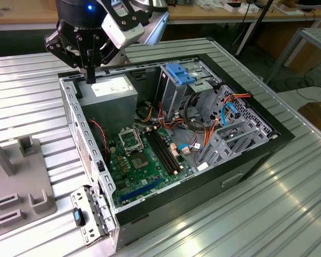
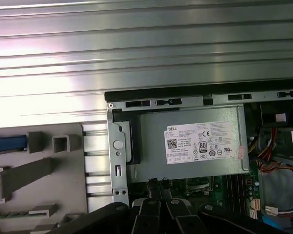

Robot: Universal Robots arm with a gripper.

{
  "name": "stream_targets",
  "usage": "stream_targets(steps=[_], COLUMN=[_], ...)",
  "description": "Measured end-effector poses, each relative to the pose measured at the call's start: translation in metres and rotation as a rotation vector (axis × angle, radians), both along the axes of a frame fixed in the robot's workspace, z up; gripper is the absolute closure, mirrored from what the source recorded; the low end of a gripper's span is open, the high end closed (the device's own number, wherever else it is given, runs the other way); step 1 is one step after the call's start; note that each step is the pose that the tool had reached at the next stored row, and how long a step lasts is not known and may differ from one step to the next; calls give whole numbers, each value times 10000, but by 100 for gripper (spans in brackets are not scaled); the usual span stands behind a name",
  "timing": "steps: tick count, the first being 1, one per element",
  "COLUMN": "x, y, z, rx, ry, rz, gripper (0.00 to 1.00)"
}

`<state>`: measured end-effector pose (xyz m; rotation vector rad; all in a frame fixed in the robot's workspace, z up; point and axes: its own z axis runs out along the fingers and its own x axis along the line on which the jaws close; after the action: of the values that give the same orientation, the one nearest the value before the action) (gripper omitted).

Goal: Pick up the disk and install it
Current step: 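Reach for the disk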

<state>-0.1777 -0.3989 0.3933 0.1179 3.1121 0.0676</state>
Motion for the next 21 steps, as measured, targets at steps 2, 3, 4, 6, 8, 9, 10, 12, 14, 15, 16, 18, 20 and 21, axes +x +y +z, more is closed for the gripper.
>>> stream_targets(steps=[2,3,4,6,8,9,10,12,14,15,16,18,20,21], x=[-22,-38,-44,-55,-56,-57,-58,-59,-61,-69,-76,-112,-133,-138], y=[0,0,0,0,0,0,0,0,0,0,-1,0,0,0], z=[-1,-3,-2,-3,-3,-3,-3,-3,-3,-3,-3,-4,-5,-5], rx=[-2,-3,-3,-3,-3,-3,-3,-4,-4,-4,-3,-4,-3,-4], ry=[0,0,0,0,0,0,0,1,1,0,0,0,0,1], rz=[0,0,1,0,0,0,0,0,0,-2,-1,-1,0,0], gripper=[89,89,89,89,89,89,89,89,89,89,89,89,89,89])
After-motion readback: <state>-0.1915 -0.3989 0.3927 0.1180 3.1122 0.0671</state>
